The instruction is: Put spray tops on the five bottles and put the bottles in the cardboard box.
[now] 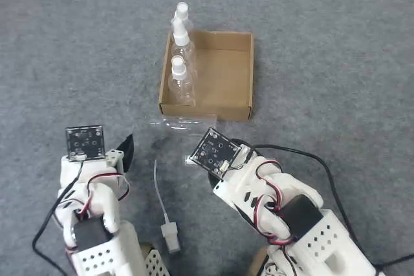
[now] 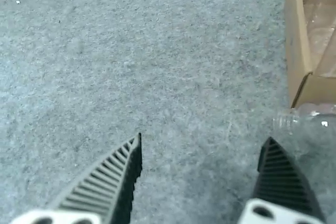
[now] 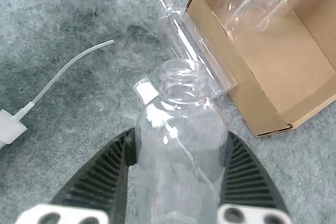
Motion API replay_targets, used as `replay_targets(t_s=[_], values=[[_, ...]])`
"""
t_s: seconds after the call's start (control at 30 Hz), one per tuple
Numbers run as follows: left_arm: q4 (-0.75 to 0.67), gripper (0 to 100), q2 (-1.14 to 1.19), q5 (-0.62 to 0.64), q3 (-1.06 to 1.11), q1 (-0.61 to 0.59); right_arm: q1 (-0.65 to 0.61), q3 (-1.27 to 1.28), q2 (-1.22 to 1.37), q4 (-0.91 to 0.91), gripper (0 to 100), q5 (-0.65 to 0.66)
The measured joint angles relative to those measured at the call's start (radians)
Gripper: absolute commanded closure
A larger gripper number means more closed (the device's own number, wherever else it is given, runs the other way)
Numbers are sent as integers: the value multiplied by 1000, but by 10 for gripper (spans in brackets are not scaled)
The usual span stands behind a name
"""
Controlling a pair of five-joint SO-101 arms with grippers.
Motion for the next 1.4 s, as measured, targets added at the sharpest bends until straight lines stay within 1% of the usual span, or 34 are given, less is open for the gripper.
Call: replay_targets(t_s=[0.13, 0.23, 0.33, 0.5, 0.67, 0.83, 0.9, 1.1, 1.4], values=[[0, 800, 0, -8, -3, 0, 2, 25, 0, -17, 865, 0], [-2, 802, 0, -8, -32, 5, 0, 25, -2, -21, 865, 0], [-2, 804, 0, -8, -35, 34, 0, 25, -2, -21, 865, 0], [5, 804, 0, -8, -44, 64, 64, 26, -2, -51, 865, -46], [83, 804, 0, -14, -106, 152, 138, 26, -2, -83, 865, -80], [180, 804, 0, -69, -144, 249, 201, 26, -2, -110, 865, -133], [201, 804, 0, -92, -146, 269, 216, 26, -2, -123, 865, -141], [232, 804, 0, -173, -147, 273, 222, 26, -2, -130, 865, -143], [235, 804, 9, -190, -147, 284, 222, 26, -2, -130, 865, -144]])
